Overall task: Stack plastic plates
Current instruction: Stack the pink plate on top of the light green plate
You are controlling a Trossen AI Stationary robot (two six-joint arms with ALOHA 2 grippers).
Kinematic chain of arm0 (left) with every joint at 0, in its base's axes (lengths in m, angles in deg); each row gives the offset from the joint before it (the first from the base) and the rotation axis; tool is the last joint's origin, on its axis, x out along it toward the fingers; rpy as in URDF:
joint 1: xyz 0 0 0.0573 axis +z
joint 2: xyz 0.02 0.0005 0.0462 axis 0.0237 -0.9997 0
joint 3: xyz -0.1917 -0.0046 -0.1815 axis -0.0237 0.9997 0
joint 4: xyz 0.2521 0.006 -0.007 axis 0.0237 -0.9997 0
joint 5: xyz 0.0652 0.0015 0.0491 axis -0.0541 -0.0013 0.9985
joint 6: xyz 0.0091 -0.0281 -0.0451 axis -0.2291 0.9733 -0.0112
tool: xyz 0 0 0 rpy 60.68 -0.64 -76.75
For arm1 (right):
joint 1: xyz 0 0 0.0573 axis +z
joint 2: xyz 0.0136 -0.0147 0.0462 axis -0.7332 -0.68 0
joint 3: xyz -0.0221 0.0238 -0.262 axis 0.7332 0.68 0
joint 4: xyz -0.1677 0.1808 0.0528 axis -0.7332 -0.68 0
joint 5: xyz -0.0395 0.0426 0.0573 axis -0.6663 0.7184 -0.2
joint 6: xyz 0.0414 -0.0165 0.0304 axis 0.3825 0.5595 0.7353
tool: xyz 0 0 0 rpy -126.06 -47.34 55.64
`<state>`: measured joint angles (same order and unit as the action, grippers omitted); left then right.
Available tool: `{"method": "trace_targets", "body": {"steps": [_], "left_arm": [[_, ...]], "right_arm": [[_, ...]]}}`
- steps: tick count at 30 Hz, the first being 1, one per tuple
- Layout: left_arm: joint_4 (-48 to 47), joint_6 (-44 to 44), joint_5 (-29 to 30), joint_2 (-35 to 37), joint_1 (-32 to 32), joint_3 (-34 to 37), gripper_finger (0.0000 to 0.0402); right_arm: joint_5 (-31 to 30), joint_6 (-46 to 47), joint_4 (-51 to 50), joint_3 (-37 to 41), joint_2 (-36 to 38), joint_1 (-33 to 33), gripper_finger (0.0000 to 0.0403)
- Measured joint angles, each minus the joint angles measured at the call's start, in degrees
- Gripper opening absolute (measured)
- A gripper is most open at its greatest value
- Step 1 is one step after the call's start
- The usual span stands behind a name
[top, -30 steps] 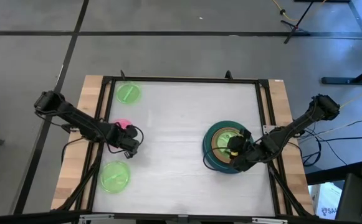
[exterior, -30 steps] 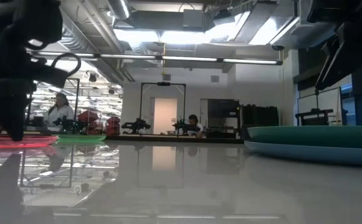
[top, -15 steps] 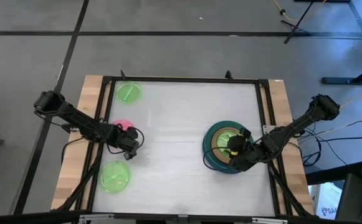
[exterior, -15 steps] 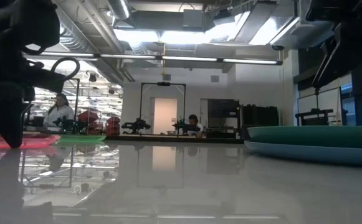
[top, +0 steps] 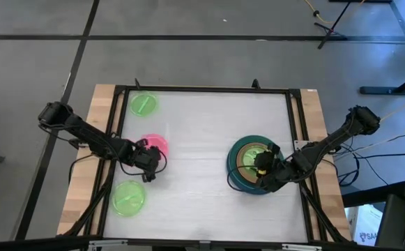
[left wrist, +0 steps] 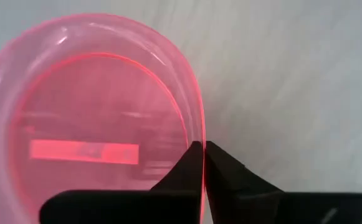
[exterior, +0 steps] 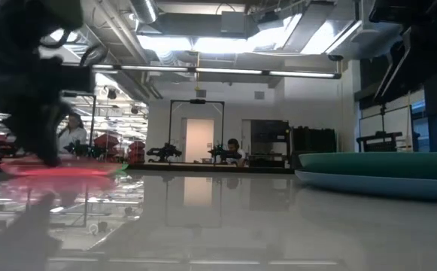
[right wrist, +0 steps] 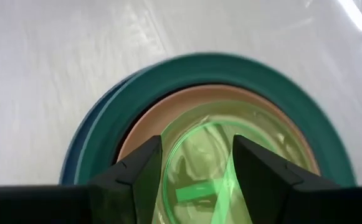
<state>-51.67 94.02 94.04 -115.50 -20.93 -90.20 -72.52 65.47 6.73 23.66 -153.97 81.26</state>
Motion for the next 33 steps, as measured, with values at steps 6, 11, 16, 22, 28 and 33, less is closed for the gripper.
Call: {"method": "trace_targets", "body": {"steps": [6,11,16,22,28,33], "left_arm": [[7.2,-9.2,2.7,0.0,0.0,-3.1,0.0001],[18.6,-24.5,0.3,-1.7,-0.9,-3.1,0.0002],[28.1,-36.1,-2.0,-6.2,-2.0,-3.1,0.0002],[35.7,-44.0,-3.2,-11.1,-2.4,-3.1,0.0002],[41.7,-47.4,-4.7,-15.3,-2.4,-3.1,0.0002],[43.2,-48.7,-5.0,-16.7,-2.4,-3.1,0.0002]], "right_arm": [[-1.4,-5.8,6.3,0.0,0.0,0.0,0.0189],[-1.5,-13.5,14.4,0.0,-0.2,0.0,0.0204],[-1.4,-22.5,23.5,0.0,-2.9,0.0,0.0253],[0.6,-37.3,36.7,0.0,-9.1,-1.7,0.0271],[6.0,-47.3,50.4,0.0,-17.2,-5.8,0.0246],[10.1,-54.0,57.7,0.0,-23.8,-9.5,0.0208]]}}
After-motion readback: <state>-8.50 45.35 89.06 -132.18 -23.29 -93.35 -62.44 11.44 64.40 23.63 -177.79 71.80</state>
